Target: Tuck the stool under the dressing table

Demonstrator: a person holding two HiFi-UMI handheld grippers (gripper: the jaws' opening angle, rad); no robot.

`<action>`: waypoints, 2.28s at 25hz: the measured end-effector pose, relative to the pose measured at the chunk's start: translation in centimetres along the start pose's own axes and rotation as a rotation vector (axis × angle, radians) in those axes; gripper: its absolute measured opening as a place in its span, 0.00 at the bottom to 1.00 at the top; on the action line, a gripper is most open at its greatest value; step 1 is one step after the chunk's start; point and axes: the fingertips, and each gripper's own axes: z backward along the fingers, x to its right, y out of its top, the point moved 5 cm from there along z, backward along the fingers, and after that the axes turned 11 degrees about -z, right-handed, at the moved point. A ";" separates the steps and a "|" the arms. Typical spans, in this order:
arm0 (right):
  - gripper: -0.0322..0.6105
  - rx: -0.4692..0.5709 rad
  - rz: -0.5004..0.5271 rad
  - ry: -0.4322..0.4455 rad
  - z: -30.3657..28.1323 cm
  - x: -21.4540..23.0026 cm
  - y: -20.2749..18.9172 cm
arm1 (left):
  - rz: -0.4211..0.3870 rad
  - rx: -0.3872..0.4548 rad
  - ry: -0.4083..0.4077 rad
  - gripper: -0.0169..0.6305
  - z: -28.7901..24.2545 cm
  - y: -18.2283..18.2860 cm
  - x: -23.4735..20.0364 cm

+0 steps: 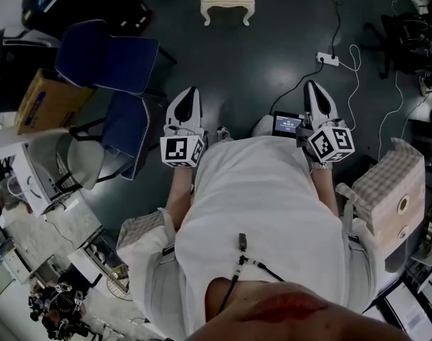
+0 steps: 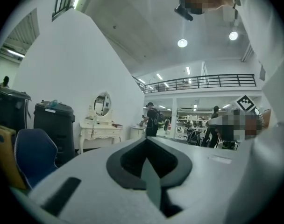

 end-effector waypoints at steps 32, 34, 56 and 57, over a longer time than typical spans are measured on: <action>0.06 -0.004 0.018 -0.001 -17.9 13.1 8.0 | 0.046 0.020 -0.008 0.04 -22.6 2.3 -3.7; 0.06 -0.014 0.038 -0.007 -19.4 14.4 9.0 | 0.068 0.015 0.001 0.04 -24.2 2.2 -4.1; 0.06 0.026 0.061 -0.087 -42.3 15.2 13.8 | 0.043 0.048 -0.275 0.04 -48.2 2.4 -20.7; 0.06 0.029 0.061 -0.095 -43.2 15.1 13.7 | 0.032 0.047 -0.292 0.04 -49.3 2.4 -21.4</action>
